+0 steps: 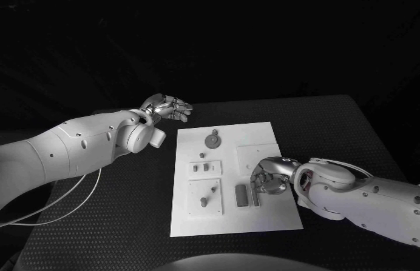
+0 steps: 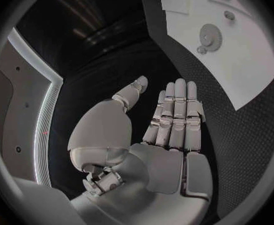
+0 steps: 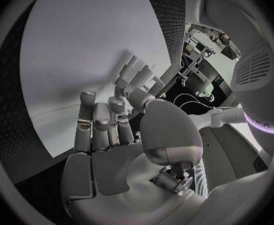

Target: Assemble the parts on the task board

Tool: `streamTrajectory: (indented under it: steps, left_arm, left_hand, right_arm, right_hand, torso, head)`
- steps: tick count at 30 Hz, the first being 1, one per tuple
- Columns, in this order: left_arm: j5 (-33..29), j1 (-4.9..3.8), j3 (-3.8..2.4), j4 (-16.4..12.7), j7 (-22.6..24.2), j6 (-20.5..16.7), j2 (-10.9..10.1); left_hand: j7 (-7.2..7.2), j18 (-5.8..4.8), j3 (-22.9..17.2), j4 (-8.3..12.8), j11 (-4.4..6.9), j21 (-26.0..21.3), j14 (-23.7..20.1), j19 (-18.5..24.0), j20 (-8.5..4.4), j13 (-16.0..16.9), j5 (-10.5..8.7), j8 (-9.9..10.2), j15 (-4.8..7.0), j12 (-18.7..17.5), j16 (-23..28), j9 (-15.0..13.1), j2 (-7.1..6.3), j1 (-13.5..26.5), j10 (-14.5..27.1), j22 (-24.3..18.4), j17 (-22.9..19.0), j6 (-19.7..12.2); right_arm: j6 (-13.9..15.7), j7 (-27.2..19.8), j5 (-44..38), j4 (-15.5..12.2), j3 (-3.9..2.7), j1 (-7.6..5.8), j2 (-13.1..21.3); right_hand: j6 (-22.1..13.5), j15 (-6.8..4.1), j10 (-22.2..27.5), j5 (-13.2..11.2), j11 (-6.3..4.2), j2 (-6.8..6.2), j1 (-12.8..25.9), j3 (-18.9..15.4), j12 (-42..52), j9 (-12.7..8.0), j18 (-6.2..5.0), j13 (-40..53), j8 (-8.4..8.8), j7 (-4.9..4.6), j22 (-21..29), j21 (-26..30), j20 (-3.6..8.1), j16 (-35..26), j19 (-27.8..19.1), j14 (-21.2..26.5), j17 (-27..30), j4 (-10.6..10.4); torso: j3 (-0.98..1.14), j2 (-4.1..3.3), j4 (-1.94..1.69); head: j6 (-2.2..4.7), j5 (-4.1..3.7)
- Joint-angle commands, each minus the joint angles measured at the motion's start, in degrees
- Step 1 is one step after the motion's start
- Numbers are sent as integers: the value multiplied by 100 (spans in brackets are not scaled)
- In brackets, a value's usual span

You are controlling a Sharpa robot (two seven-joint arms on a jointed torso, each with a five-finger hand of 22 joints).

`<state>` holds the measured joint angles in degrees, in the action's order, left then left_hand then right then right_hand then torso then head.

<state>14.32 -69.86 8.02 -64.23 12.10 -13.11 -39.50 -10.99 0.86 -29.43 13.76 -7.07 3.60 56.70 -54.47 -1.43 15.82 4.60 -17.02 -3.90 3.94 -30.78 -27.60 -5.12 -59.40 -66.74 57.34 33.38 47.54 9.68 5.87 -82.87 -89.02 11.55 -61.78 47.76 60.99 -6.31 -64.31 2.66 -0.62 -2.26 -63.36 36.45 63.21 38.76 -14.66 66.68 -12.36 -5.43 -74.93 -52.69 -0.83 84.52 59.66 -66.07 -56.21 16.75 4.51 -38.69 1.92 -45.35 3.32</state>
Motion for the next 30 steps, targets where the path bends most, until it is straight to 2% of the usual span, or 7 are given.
streamTrajectory:
  steps: [1,15,18,21,24,26,30]
  left_arm:
    - [-25,-7,-4,-11,31,69,7]
    - [-25,-7,-4,-6,28,75,23]
    - [-25,-7,-4,-3,32,72,23]
    - [-25,-7,-4,6,36,65,23]
    - [-25,-7,-4,13,43,59,23]
    - [-25,-7,-4,25,51,53,22]
    - [-26,-6,-4,61,72,46,31]
  left_hand:
    - [-6,-33,2,-32,-11,35,10,38,5,-7,23,0,-41,6,24,9,4,35,33,-6,8,-42]
    - [-8,-33,3,-32,-12,36,10,38,5,-8,22,2,-41,6,29,11,1,34,34,-7,14,-48]
    - [-8,-33,3,-32,-12,36,10,39,6,-8,22,2,-41,6,30,11,0,34,35,-7,15,-50]
    - [-9,-33,3,-32,-13,36,10,39,6,-8,22,2,-41,6,31,11,0,35,35,-7,16,-51]
    - [-9,-34,5,-33,-13,36,9,39,6,-8,21,2,-42,6,32,11,-3,36,36,-7,17,-51]
    - [-10,-34,7,-34,-13,36,9,39,7,-9,20,2,-42,6,33,11,-5,38,36,-7,17,-52]
    - [-10,-35,10,-36,-14,36,9,40,7,-9,19,1,-43,6,34,11,-7,43,36,-8,19,-52]
  right_arm:
    - [-96,-12,-261,18,26,47,-28]
    - [268,33,-294,-19,25,71,-70]
    - [451,-2,-179,-38,24,70,-43]
    - [830,-103,21,-80,22,69,14]
    - [1339,-400,460,-115,18,45,94]
    - [1630,-617,876,-104,12,-22,103]
    - [1880,-1088,1815,7,-34,-134,87]
  right_hand:
    - [54,-7,-19,24,-23,27,-32,-45,24,-10,-34,-7,11,5,-109,-24,23,37,0,-51,-12,7]
    - [145,-36,-69,23,-62,-121,-1,-108,46,-20,-34,-18,-49,47,-105,-51,41,71,46,-149,-79,-2]
    - [155,-44,-75,24,-71,-157,23,-112,47,-29,-34,-22,-52,56,-102,-53,41,69,55,-150,-66,-8]
    - [120,-57,-69,23,-69,-243,80,-116,36,-54,-34,-31,-29,52,-95,-52,38,58,72,-139,-34,-21]
    - [-163,-25,-67,22,5,-445,191,-91,50,-125,-34,-27,117,-30,-75,-55,52,80,156,-231,-112,-69]
    - [-282,12,-42,21,43,-566,257,-64,49,-150,-34,-24,174,-75,-63,-45,56,69,182,-212,-72,-130]
    - [-427,78,15,21,111,-781,370,2,53,-181,-34,-14,232,-144,-46,-9,56,39,196,-135,30,-306]
  torso:
    - [-2,0,0]
    - [-6,1,2]
    - [-6,2,1]
    - [-8,5,1]
    - [-8,6,-1]
    - [-10,8,0]
    - [-11,13,7]
  head:
    - [-1,0]
    - [13,-4]
    - [32,-9]
    - [46,-14]
    - [83,-24]
    - [125,-29]
    - [229,-53]
